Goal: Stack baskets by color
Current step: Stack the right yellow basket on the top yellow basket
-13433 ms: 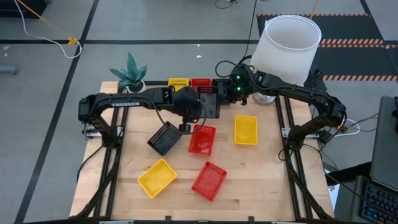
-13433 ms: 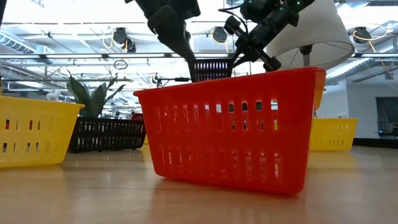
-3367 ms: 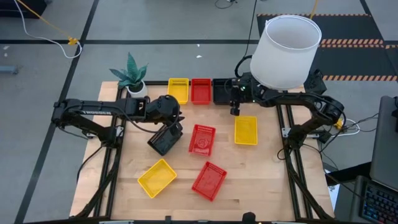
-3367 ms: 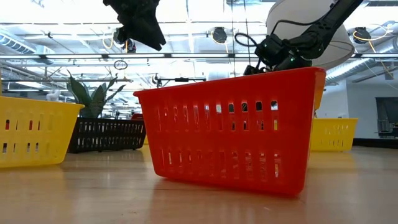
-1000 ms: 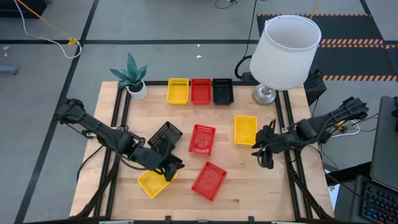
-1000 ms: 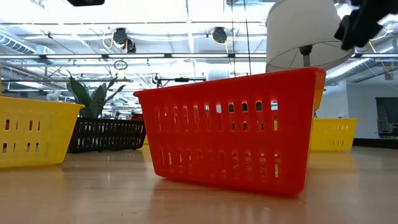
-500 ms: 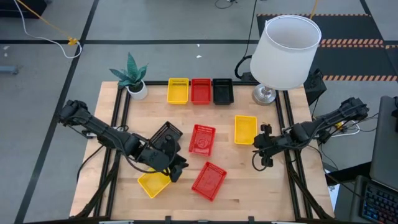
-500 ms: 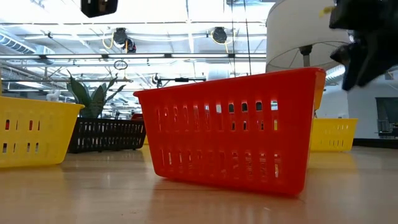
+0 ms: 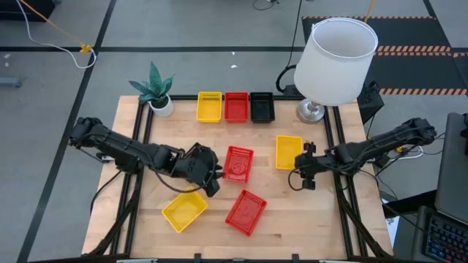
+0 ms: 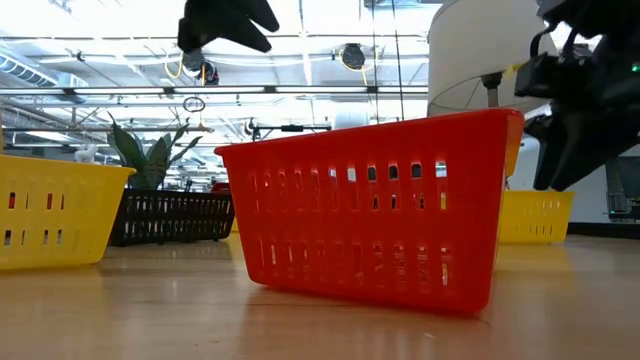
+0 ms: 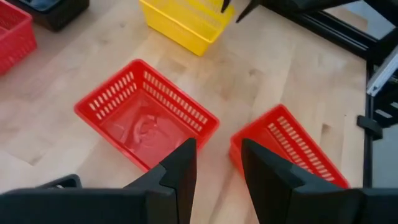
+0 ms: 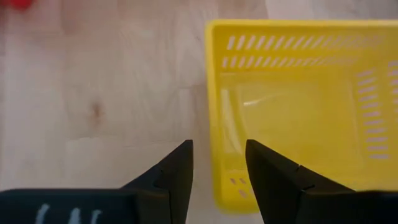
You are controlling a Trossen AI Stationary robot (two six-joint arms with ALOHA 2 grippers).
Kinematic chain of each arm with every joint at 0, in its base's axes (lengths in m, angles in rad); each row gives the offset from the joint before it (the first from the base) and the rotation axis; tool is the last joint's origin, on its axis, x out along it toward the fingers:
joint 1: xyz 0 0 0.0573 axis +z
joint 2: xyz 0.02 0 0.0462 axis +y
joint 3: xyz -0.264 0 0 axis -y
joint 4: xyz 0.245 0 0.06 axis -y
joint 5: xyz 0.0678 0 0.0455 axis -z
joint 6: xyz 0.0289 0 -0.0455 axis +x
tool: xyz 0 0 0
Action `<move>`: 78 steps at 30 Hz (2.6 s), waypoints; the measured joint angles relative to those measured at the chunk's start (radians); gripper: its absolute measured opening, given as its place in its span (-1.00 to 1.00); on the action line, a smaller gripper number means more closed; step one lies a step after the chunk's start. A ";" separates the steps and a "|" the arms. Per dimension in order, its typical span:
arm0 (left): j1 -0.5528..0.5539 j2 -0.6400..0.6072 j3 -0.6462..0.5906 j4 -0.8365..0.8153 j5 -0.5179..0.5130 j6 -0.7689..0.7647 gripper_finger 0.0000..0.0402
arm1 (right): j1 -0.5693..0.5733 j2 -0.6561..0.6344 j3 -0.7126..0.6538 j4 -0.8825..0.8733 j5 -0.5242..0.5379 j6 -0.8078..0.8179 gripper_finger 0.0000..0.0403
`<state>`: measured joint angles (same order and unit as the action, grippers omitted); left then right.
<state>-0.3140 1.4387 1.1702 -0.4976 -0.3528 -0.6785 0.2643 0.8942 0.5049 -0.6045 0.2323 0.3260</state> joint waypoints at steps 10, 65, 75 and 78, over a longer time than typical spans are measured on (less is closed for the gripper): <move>0.010 0.000 0.000 0.000 0.012 0.039 -0.37 | -0.030 0.018 -0.015 0.057 -0.002 -0.006 -0.53; -0.016 0.000 0.000 0.008 0.014 -0.007 -0.37 | -0.034 0.052 -0.013 0.122 0.052 0.002 -0.19; -0.001 0.000 0.000 0.008 0.008 0.046 -0.37 | -0.035 0.100 -0.067 0.121 0.028 0.008 -0.52; 0.007 0.000 0.000 0.011 0.009 0.046 -0.37 | -0.035 0.102 -0.061 0.121 0.028 -0.003 -0.77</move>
<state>-0.3065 1.4383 1.1702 -0.4871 -0.3441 -0.6326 0.2295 0.9966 0.4438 -0.4832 0.2604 0.3234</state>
